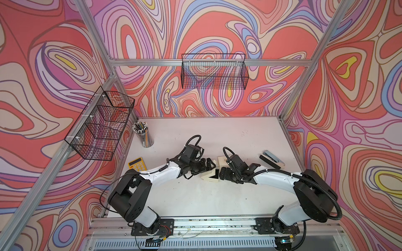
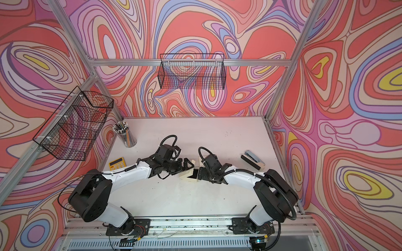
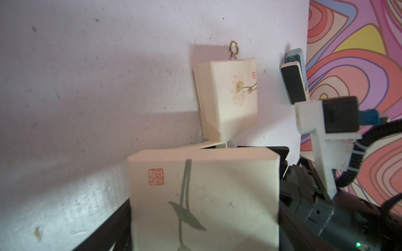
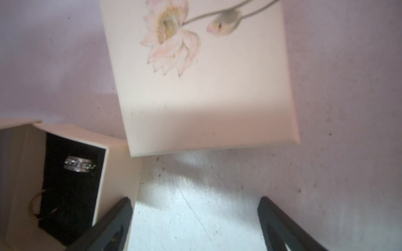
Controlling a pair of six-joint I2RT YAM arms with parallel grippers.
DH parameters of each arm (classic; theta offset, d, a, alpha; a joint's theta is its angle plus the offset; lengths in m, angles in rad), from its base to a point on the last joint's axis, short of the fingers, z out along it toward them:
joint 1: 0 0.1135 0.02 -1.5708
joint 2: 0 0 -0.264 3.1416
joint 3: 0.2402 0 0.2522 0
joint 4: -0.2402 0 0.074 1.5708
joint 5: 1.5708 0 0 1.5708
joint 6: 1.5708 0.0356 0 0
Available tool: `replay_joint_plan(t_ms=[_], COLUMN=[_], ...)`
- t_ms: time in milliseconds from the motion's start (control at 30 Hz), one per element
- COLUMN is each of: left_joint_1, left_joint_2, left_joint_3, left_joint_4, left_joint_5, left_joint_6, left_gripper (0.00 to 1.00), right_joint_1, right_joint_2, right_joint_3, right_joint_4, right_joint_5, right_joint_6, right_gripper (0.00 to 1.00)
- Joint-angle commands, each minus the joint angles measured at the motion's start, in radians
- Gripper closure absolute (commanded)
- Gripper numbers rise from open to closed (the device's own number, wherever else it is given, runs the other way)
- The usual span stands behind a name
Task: Take the rings out of the lift-off lid box
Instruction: Open the lid on the jewelry box.
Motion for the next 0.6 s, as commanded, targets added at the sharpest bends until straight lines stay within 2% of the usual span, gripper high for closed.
replay_joint_plan(t_ms=[0,567], left_joint_1=[-0.007,0.015], left_joint_2=[-0.037,-0.137], left_joint_3=[-0.009,-0.045], left_joint_4=[-0.034,-0.149], left_joint_5=[-0.003,-0.116], left_joint_6=[0.025,0.055], left_gripper=[0.13,0.08], right_joint_1=[0.011,0.011], right_joint_2=[0.010,-0.061], right_joint_3=[0.030,0.020], right_joint_4=[0.010,-0.007], right_joint_5=[0.001,0.039], right_joint_6=[-0.001,-0.017], right_gripper=[0.05,0.04])
